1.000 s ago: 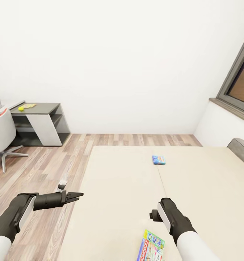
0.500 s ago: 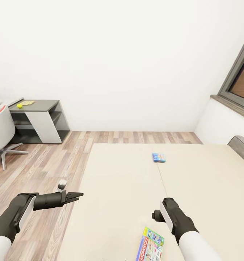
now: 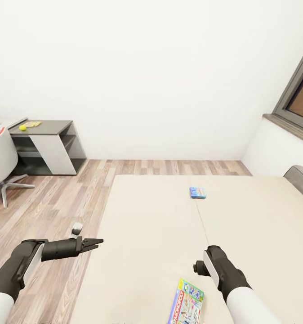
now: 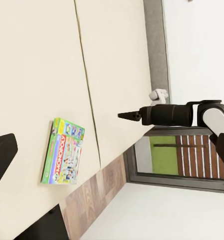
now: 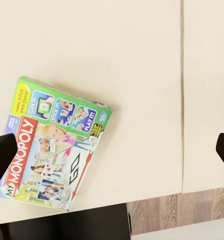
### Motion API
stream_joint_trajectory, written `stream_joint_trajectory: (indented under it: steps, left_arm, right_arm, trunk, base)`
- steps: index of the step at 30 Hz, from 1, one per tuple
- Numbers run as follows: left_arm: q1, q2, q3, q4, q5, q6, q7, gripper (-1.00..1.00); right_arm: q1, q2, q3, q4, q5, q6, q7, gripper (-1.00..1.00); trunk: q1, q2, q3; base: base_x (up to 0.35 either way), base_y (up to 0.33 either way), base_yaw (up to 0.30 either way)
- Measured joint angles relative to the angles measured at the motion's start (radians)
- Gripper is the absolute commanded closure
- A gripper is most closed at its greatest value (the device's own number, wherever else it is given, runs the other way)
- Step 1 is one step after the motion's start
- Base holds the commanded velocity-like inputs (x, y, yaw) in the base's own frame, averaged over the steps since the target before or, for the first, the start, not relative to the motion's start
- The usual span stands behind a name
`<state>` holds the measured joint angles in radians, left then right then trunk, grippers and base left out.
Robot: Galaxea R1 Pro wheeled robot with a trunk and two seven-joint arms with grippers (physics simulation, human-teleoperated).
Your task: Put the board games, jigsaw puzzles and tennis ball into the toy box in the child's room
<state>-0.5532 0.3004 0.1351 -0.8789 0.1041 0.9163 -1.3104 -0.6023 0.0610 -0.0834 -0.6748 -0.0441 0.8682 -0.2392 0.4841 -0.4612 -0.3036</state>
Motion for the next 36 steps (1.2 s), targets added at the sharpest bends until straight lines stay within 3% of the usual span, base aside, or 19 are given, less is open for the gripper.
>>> stream_joint_trajectory:
  steps: [15, 22, 30, 36]
  left_arm:
    - [0.000, -0.021, -0.002, -0.005, -0.001, 0.001, 0.001, -1.00]
    - [0.000, -0.023, -0.002, -0.005, -0.002, 0.002, 0.000, -1.00]
    - [0.000, -0.023, 0.000, -0.005, -0.001, 0.002, 0.000, -1.00]
    - [0.000, -0.024, -0.001, -0.005, 0.000, 0.002, -0.001, -1.00]
  right_arm:
    - [0.000, 0.000, -0.001, 0.000, -0.003, 0.001, 0.006, -1.00]
    - [0.000, -0.003, -0.002, 0.000, -0.003, 0.002, 0.064, -1.00]
    - [0.000, -0.052, -0.010, 0.001, -0.004, 0.004, 0.149, -1.00]
    - [0.000, -0.069, -0.057, 0.001, -0.005, 0.003, 0.195, -1.00]
  trunk:
    - [0.000, 0.000, -0.025]
    - [0.000, 0.000, -0.036]
    - [0.000, 0.000, -0.050]
    - [0.000, 0.000, -0.060]
  base:
    - [0.000, 0.000, 0.000]
    - [0.000, 0.000, 0.000]
    - [0.000, 0.000, 0.000]
    - [0.000, 0.000, 0.000]
